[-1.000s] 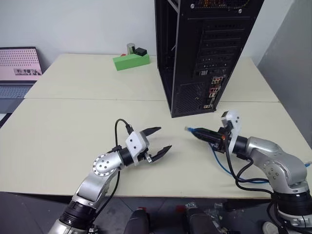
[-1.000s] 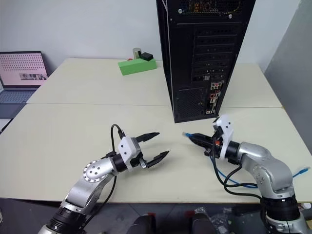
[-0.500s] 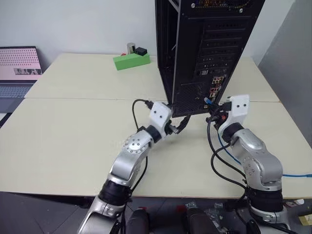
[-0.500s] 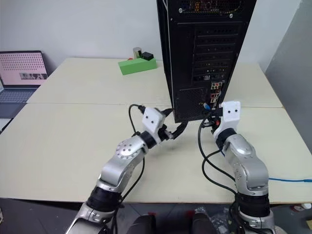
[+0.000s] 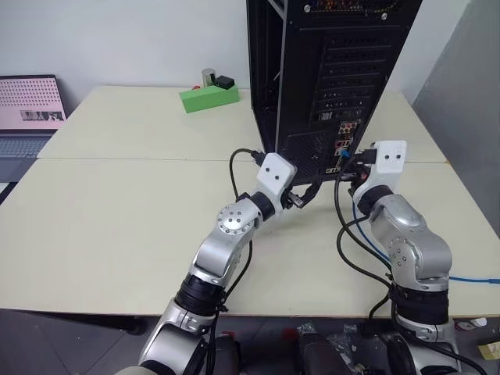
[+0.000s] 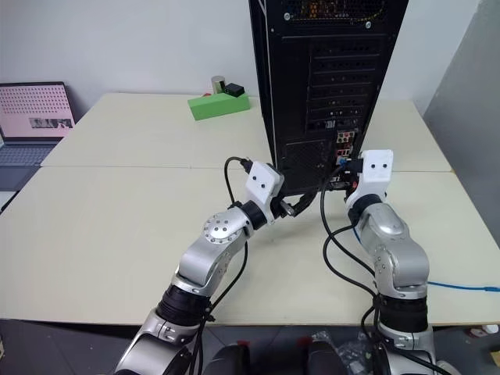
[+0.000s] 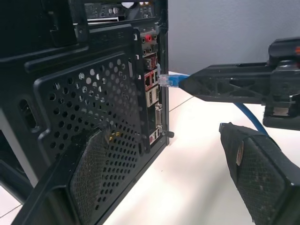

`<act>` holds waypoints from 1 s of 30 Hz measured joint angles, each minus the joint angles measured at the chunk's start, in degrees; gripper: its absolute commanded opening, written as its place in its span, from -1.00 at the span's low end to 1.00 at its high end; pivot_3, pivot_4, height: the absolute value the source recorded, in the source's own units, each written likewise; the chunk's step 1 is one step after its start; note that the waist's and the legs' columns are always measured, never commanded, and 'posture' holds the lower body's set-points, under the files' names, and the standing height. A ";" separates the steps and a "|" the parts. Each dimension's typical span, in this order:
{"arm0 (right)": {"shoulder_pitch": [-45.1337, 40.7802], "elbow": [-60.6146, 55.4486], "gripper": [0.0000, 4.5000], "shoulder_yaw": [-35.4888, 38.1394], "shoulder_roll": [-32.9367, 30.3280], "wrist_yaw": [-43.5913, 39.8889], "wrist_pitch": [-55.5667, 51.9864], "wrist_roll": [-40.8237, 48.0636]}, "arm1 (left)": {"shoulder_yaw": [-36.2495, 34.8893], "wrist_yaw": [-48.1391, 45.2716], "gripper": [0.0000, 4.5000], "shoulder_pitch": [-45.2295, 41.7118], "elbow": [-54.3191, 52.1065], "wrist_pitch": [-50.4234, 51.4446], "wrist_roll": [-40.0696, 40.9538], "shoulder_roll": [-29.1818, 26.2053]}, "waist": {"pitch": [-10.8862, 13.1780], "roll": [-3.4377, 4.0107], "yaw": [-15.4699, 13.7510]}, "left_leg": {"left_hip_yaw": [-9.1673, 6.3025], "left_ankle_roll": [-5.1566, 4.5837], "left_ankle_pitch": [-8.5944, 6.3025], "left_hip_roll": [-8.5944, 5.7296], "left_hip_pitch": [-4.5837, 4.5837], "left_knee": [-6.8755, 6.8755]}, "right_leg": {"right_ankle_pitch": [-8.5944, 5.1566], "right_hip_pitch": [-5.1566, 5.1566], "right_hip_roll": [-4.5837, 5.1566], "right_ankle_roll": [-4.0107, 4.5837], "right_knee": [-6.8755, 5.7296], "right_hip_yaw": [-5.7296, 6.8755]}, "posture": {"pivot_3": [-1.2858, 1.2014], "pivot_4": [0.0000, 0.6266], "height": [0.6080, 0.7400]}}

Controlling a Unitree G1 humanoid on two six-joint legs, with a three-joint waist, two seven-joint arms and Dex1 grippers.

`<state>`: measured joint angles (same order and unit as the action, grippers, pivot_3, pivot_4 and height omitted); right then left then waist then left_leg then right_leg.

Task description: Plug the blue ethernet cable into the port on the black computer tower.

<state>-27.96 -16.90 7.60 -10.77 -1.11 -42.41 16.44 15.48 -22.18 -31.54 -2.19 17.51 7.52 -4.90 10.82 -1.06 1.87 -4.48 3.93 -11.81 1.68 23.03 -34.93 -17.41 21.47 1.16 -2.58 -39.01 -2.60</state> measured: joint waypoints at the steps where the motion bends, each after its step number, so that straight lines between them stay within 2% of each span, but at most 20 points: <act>1: -0.44 0.56 -1.00 0.12 -0.03 0.05 0.00 -0.05 | -0.05 -0.04 0.76 0.01 0.00 0.00 0.00 -0.01 | 0.00 0.00 0.00 | 0.00 0.00 0.00 0.00 0.00 0.00 | 0.00 0.00 0.00 0.00 0.00 0.00 | 0.03 -0.52 1.00; 15: -3.63 7.83 -1.00 -0.38 -0.96 -0.65 2.94 -3.26 | -0.02 -1.02 0.76 0.22 -0.04 -0.02 -0.89 0.09 | 0.00 0.00 0.00 | 0.01 0.00 0.00 0.00 0.00 0.01 | 0.00 0.02 0.00 0.00 0.00 -0.01 | 0.03 -0.52 1.00; 30: -4.72 10.28 -1.00 -0.88 -0.95 -2.20 5.62 -4.47 | 0.01 -1.06 0.76 0.72 -0.16 -0.02 -1.29 0.08 | 0.00 0.00 0.30 | 0.02 0.00 0.00 0.00 -0.01 0.01 | 0.00 0.02 0.00 0.00 -0.02 -0.03 | 0.03 -0.52 1.00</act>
<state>-32.68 -6.62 6.72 -11.72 -3.31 -36.79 11.97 15.48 -23.24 -30.82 -2.35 17.49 6.23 -4.82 10.82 -1.06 2.17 -4.46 3.93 -11.81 1.69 23.02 -34.92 -17.41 21.49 1.16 -2.58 -39.03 -2.64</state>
